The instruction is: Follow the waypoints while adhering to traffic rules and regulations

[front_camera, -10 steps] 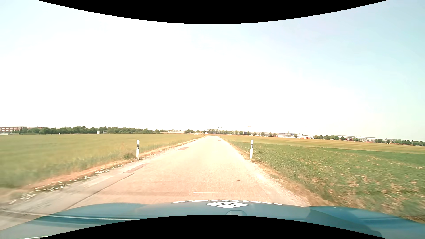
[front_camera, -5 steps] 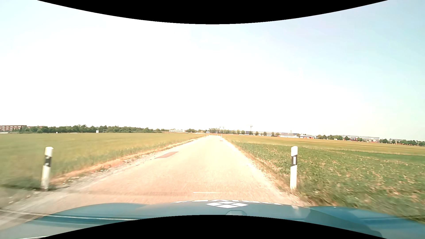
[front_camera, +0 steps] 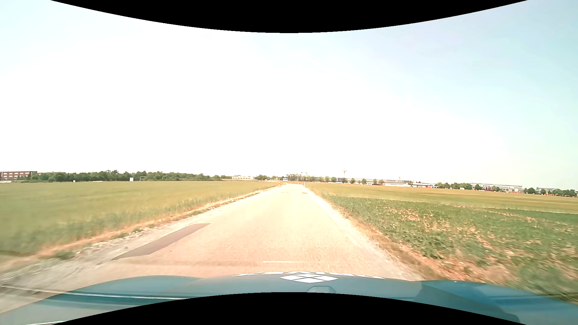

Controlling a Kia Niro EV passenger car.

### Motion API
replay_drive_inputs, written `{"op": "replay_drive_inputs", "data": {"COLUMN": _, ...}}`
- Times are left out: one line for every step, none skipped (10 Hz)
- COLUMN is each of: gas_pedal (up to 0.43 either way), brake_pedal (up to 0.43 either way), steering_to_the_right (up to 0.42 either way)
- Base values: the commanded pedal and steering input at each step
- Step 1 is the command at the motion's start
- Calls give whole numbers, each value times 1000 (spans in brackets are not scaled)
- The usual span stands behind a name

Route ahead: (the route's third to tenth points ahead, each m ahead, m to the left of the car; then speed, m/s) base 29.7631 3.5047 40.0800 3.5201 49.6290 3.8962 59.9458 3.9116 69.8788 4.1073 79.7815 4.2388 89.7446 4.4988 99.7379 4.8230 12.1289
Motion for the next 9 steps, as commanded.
{"op": "replay_drive_inputs", "data": {"gas_pedal": 39, "brake_pedal": 0, "steering_to_the_right": -4}}
{"op": "replay_drive_inputs", "data": {"gas_pedal": 28, "brake_pedal": 0, "steering_to_the_right": -4}}
{"op": "replay_drive_inputs", "data": {"gas_pedal": 28, "brake_pedal": 0, "steering_to_the_right": -2}}
{"op": "replay_drive_inputs", "data": {"gas_pedal": 28, "brake_pedal": 0, "steering_to_the_right": -3}}
{"op": "replay_drive_inputs", "data": {"gas_pedal": 28, "brake_pedal": 0, "steering_to_the_right": -4}}
{"op": "replay_drive_inputs", "data": {"gas_pedal": 28, "brake_pedal": 0, "steering_to_the_right": -4}}
{"op": "replay_drive_inputs", "data": {"gas_pedal": 28, "brake_pedal": 0, "steering_to_the_right": -3}}
{"op": "replay_drive_inputs", "data": {"gas_pedal": 20, "brake_pedal": 0, "steering_to_the_right": -3}}
{"op": "replay_drive_inputs", "data": {"gas_pedal": 20, "brake_pedal": 0, "steering_to_the_right": -3}}
